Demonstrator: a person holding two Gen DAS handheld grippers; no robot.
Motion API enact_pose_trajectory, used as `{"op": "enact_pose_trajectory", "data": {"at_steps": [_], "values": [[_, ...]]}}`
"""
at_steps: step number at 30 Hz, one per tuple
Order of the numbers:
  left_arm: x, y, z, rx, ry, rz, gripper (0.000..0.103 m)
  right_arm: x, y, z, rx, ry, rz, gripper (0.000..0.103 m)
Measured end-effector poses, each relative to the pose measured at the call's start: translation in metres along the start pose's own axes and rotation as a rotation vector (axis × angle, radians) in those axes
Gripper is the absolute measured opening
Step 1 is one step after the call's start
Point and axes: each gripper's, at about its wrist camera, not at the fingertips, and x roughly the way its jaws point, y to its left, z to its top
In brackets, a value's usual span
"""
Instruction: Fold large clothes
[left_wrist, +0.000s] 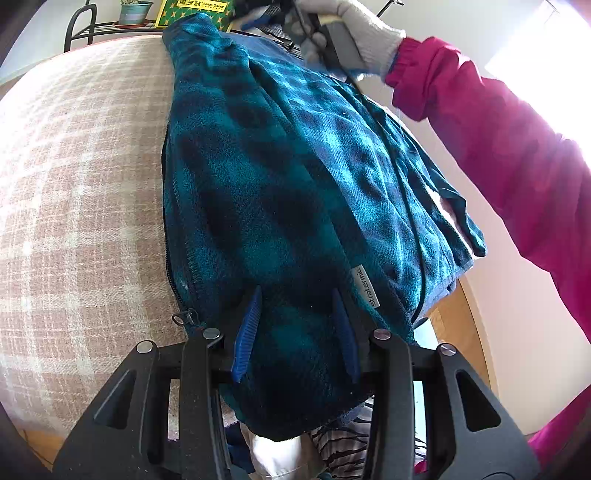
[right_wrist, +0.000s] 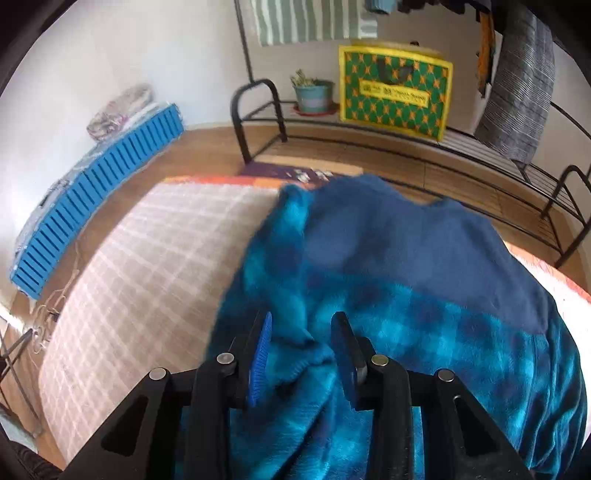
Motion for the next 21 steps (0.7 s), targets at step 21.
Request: {"op": "enact_pose_trajectory", "data": {"at_steps": [21], "values": [[-0.007,-0.010,-0.004,0.014,0.000,-0.017,0.041,0.020,-0.003,0.032,0.131,0.023,0.048,0.035]]}}
